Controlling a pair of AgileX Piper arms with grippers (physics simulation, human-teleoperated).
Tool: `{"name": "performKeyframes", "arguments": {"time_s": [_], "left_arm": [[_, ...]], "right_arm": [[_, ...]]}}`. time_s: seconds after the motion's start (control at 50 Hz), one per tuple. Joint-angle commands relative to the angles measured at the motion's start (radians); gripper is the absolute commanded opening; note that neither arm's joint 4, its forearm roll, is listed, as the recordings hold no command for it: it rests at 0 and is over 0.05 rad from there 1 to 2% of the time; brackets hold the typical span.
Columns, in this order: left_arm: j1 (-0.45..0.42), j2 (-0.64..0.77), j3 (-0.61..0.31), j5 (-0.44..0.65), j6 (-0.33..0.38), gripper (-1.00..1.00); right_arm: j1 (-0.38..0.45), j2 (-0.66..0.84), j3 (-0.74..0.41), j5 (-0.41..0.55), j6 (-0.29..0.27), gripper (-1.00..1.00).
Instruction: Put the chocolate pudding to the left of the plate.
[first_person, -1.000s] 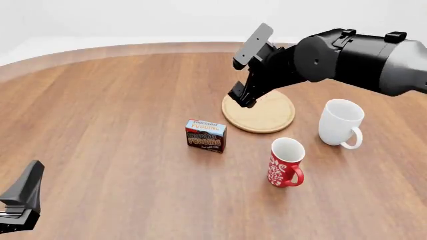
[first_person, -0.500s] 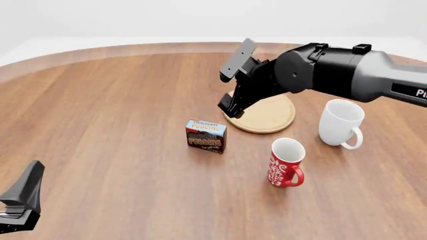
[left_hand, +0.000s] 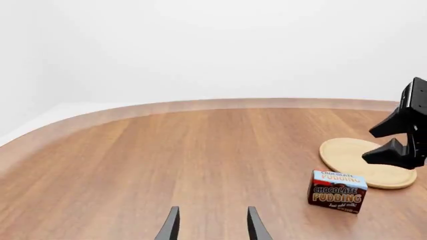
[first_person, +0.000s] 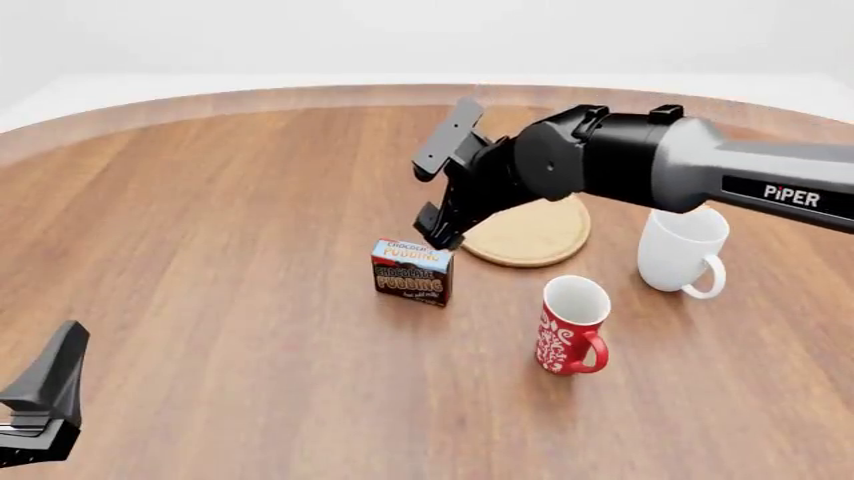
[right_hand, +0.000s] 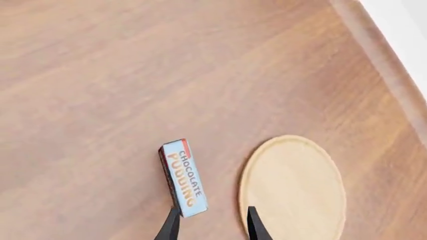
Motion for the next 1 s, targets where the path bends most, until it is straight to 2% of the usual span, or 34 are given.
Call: {"name": "performKeyframes", "arguments": {"time_s": [0.02,0.86,1.0], "left_arm": [[0.0,0.0,0.0,0.0,0.0,1.0],[0.0,0.0,0.0,0.0,0.0,1.0],[0.0,0.0,0.0,0.0,0.0,1.0]], "right_arm": [[0.028,0.029,0.003,-0.021,0.013,1.0],[0.011,0.098,0.074,-0.097,0.043,1.0],[0.003,0.126,0.044,-0.092,0.041,1.0]]}}
